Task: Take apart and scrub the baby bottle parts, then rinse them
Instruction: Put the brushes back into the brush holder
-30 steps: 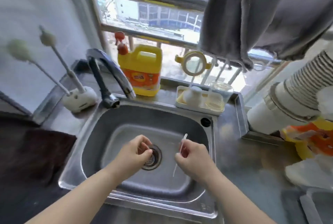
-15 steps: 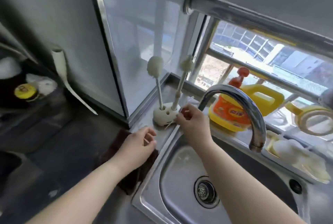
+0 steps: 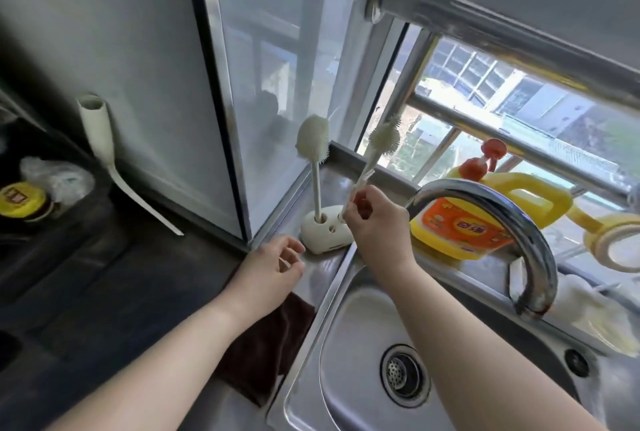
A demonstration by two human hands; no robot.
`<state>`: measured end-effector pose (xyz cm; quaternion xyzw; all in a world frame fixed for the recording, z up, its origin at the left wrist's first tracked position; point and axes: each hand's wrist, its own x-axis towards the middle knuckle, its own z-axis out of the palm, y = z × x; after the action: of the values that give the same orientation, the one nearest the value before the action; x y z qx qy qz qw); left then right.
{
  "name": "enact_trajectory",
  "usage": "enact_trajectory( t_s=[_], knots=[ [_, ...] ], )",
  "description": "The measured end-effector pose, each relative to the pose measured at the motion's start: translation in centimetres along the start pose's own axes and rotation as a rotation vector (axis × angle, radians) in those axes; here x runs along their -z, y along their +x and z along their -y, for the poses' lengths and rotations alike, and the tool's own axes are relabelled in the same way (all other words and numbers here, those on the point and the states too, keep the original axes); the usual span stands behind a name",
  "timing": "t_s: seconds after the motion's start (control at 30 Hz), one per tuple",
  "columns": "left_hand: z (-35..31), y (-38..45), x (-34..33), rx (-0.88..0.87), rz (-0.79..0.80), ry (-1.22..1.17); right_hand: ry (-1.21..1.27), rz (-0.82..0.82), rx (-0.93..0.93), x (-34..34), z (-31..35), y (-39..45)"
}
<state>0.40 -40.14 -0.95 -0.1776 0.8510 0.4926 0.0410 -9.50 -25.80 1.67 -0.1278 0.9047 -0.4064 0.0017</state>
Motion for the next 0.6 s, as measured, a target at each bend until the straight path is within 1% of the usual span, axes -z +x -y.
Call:
enact_trajectory(
  t_s=[0.1,0.3,0.53,0.6],
  knots=[
    [0.3,0.2,0.1,0.005,0.012,-0.002,-0.030,-0.012,0.022,-0.3,-0.3,0.0],
    [0.9,0.4,0.4,0.012,0.000,-0.020,0.013,-0.115,0.062,-0.2,-0.5,0.1],
    [1.0,0.4,0.3,0.005,0.008,-0.031,0.006,-0.081,0.030,-0.9,-1.1,0.2],
    [1.1,0.3,0.4,0.005,0.005,-0.034,-0.028,-0.024,0.000,-1.3,-1.4,0.3]
  ],
)
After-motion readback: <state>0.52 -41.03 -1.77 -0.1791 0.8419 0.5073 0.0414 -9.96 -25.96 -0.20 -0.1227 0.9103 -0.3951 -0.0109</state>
